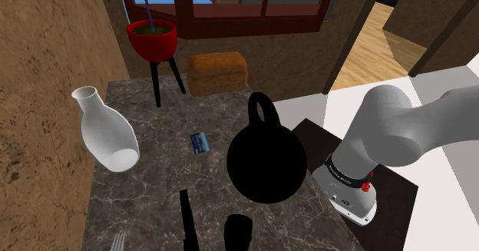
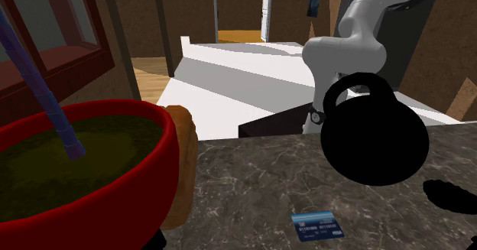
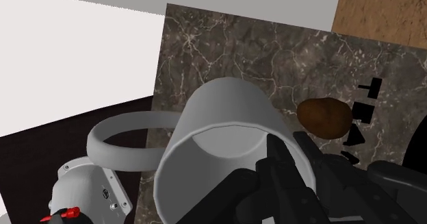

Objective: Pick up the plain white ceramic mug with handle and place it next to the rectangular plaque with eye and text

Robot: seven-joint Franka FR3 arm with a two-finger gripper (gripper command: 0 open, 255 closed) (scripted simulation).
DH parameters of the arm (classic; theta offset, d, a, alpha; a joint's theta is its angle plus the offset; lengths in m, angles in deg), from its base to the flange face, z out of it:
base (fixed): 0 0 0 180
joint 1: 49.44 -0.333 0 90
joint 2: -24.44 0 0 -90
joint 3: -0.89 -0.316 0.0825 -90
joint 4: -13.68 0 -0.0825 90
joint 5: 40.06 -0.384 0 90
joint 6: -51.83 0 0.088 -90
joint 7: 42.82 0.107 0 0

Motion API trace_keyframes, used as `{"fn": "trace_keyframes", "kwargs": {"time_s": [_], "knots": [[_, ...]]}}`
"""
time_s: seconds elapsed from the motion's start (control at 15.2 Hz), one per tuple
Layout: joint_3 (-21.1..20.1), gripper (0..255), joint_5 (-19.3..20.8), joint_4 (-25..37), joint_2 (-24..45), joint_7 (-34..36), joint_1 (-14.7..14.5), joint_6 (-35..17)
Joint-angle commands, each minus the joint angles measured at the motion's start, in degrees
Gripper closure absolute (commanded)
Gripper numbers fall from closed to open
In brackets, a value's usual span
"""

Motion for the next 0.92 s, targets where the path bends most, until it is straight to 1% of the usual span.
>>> {"fn": "trace_keyframes", "kwargs": {"time_s": [0.0,0.86], "knots": [[-0.3,255,-0.5,-1.8,-0.9,-0.4,-0.6,-0.9],[-4.2,255,-4.4,-11.1,-4.9,-3.5,-2.6,-7.1]]}}
